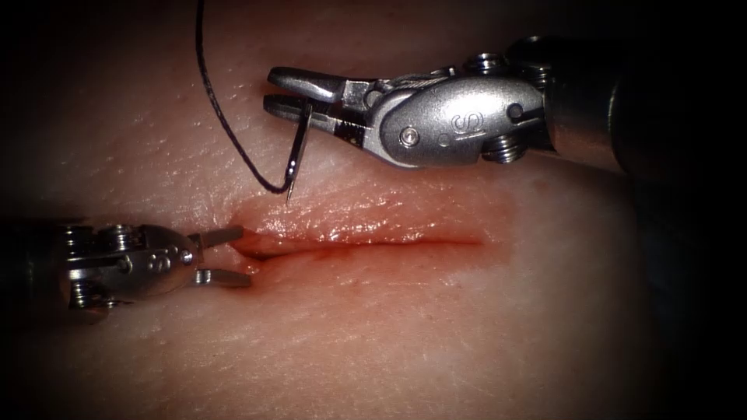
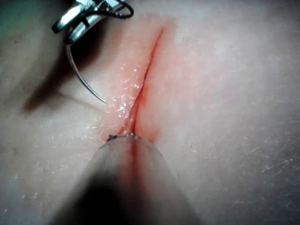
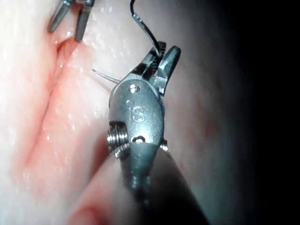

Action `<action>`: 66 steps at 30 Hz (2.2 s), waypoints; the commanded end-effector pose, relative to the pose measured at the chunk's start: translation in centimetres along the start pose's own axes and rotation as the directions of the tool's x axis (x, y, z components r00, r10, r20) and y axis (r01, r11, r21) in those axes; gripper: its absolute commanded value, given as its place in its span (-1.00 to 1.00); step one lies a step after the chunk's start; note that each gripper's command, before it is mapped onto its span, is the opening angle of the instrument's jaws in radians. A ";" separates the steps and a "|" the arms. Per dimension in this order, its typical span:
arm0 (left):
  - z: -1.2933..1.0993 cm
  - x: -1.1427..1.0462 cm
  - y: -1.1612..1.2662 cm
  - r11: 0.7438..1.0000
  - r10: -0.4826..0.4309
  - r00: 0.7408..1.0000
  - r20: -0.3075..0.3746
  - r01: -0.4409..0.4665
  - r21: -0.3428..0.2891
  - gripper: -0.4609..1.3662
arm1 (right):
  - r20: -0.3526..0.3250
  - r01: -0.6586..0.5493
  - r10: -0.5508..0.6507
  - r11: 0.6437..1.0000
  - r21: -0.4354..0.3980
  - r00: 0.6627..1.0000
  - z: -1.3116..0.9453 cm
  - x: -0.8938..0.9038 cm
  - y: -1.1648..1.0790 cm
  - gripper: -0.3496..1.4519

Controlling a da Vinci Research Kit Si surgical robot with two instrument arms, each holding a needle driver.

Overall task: Wound Closure
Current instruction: Se the right gripper to insert the needle through the top of the skin

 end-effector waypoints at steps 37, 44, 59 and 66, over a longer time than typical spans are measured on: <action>0.41 -0.15 0.43 0.954 -0.110 0.949 -0.295 0.017 -0.300 -0.88 | -0.041 0.166 -0.163 0.983 0.078 0.986 0.09 -0.07 -0.08 -1.00; 0.49 -0.25 0.45 0.950 -0.115 0.950 -0.292 0.020 -0.311 -0.88 | -0.044 0.205 -0.201 0.975 0.084 0.979 0.08 -0.08 -0.10 -1.00; 0.59 -0.44 0.49 0.935 -0.159 0.951 -0.267 0.057 -0.351 -0.85 | -0.051 0.285 -0.281 0.954 0.093 0.958 0.07 -0.14 -0.17 -1.00; 0.50 -0.36 0.46 0.935 -0.157 0.950 -0.269 0.055 -0.351 -0.81 | -0.054 0.298 -0.294 0.949 0.106 0.954 0.05 -0.16 -0.27 -1.00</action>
